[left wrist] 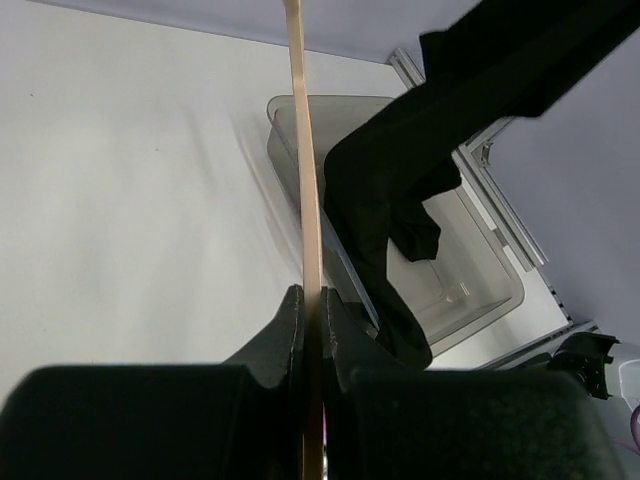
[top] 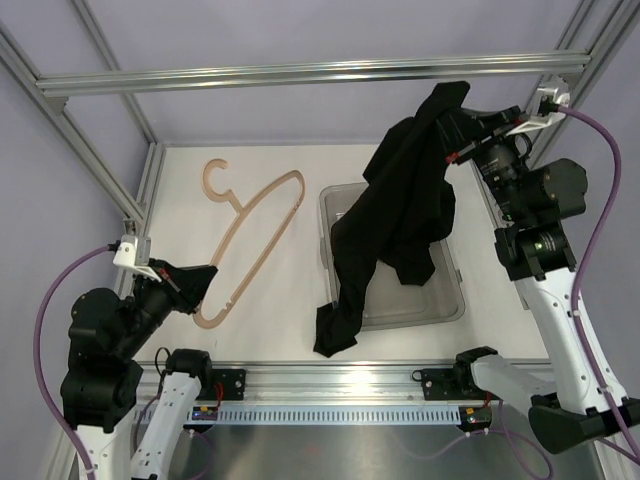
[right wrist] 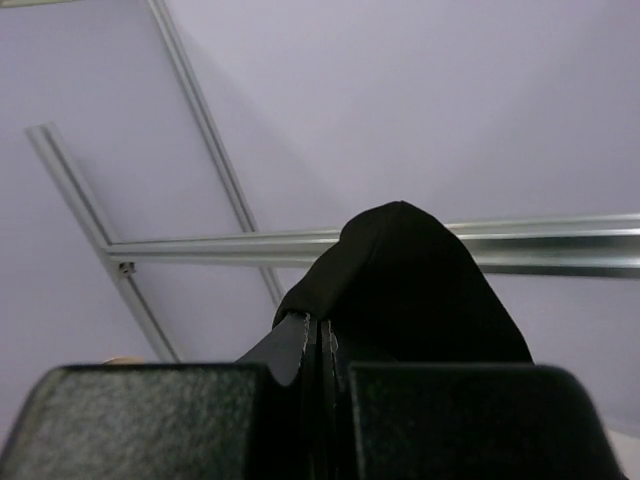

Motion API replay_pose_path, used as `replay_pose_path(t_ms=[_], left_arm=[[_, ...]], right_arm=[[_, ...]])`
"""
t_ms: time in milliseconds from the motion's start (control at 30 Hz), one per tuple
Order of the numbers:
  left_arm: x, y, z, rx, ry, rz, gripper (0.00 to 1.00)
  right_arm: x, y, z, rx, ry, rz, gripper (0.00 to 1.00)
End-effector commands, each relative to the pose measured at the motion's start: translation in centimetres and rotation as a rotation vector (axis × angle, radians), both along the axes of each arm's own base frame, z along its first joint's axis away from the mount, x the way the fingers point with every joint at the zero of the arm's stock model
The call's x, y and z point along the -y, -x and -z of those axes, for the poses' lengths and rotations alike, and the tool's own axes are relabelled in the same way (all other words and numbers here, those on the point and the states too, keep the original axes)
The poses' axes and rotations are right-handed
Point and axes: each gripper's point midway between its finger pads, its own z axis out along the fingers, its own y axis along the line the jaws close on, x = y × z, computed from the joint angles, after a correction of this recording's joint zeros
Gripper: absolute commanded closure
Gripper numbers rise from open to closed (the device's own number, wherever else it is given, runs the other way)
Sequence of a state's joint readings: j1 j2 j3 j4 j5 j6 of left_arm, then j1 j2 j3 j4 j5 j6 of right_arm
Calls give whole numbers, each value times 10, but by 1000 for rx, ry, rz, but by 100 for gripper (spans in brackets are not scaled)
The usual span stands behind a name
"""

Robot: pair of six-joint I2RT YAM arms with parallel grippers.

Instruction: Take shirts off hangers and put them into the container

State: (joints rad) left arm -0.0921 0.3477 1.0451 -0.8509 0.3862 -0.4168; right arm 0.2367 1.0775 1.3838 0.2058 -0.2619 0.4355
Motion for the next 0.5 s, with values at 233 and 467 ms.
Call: replay_pose_path(t_ms=[233,467], left_arm=[[5,24,-39,113,47,36,100],[-4,29,-34,110,38,-19,100]], right_arm=[[-66,41,58,-218,119,-222,100],[-80,68,2,-118,146,-332,100]])
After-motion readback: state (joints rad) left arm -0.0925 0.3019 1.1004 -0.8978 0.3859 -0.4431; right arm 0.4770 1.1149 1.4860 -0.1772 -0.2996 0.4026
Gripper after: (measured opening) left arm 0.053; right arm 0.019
